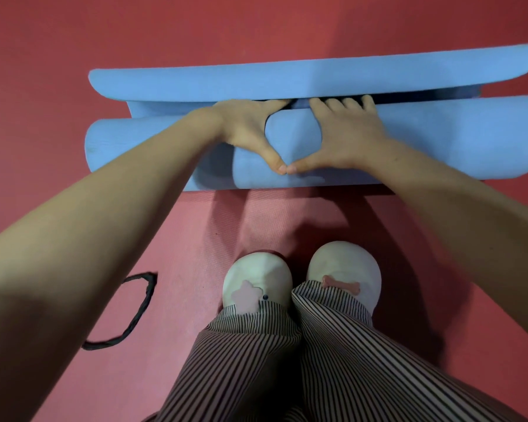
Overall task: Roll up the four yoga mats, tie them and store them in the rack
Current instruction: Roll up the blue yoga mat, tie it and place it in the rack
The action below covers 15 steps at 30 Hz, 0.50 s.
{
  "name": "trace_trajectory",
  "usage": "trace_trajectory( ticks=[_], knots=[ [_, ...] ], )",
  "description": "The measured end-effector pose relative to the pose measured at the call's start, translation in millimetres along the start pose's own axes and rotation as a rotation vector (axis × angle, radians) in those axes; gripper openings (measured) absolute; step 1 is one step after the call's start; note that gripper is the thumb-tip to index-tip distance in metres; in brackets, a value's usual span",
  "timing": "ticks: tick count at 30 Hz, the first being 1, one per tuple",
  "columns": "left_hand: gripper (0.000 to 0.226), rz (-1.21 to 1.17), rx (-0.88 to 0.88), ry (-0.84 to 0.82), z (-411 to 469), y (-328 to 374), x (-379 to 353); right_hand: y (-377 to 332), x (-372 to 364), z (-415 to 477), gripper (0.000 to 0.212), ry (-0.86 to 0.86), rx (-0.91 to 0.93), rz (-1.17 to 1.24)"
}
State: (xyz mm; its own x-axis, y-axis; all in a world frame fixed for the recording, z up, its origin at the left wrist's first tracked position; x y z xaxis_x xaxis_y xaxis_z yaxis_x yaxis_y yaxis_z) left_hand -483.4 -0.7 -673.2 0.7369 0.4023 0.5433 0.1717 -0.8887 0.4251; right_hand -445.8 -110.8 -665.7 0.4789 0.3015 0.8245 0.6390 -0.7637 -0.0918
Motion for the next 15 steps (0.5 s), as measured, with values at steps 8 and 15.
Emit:
trace_trajectory(
  ticks=[8, 15],
  knots=[
    [0.096, 0.096, -0.004, 0.076, -12.0, 11.3, -3.8, -6.0, -3.9, -17.5, 0.116, 0.058, -0.005, -0.013],
    [0.092, 0.116, -0.054, -0.039, -19.4, 20.0, -52.4, -15.0, -43.2, -55.8, 0.12, -0.056, -0.013, 0.064]
  ],
)
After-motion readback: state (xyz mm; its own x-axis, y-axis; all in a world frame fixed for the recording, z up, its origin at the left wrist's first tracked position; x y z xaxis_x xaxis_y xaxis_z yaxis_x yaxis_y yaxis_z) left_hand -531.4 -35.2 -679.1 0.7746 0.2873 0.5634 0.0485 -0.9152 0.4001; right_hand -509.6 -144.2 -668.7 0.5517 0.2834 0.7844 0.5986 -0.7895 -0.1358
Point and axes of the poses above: each hand's wrist, its own z-axis towards the middle knuckle, its own x-axis out of the back of the hand, y = z × x, the point moved 9 cm from there along z, towards the middle knuckle, and after that the axes turned 8 degrees about -y, right-handed, at the moved point
